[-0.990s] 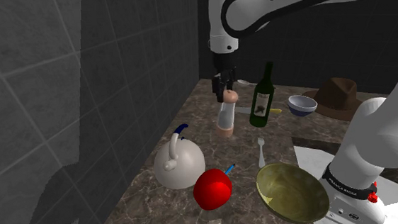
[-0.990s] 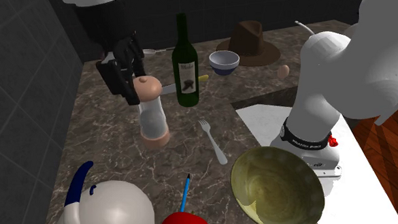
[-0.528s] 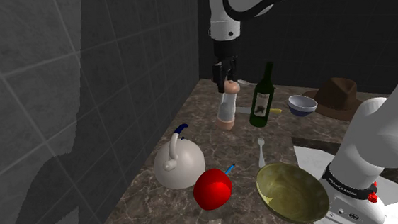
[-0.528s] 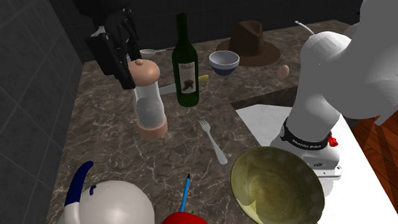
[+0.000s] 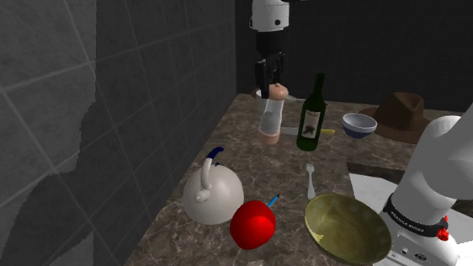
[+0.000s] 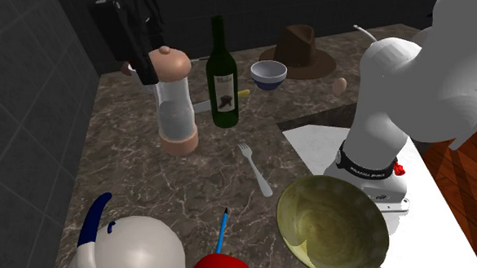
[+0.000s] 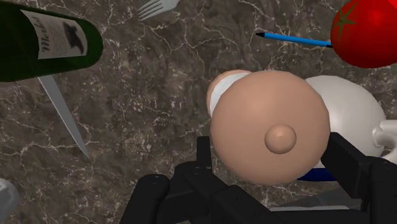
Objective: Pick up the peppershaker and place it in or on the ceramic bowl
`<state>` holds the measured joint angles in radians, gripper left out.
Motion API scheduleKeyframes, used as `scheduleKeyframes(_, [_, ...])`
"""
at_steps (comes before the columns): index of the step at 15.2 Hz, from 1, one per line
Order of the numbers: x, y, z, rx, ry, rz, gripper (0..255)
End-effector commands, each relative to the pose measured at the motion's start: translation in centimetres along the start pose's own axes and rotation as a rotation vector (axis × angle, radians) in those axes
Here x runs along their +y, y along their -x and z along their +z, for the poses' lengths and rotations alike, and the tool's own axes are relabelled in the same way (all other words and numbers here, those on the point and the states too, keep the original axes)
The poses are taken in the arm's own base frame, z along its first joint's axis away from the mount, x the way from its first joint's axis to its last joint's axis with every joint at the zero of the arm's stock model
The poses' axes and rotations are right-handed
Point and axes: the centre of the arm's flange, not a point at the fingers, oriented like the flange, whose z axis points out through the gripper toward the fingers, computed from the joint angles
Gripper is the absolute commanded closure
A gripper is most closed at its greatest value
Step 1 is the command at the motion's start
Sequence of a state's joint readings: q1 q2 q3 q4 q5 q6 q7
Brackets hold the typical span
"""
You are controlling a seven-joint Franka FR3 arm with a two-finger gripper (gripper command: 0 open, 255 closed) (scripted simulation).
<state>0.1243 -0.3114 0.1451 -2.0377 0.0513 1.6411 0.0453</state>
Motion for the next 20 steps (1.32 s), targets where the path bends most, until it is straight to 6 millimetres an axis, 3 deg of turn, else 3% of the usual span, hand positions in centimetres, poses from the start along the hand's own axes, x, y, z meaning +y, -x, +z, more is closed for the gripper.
scheduleKeyframes(1, [-1.0,1.7,-0.5,0.0,0.0,0.0,255])
scheduleKeyframes(20, [-12.2,23.8,-4.3,0.0,0.0,0.0,255])
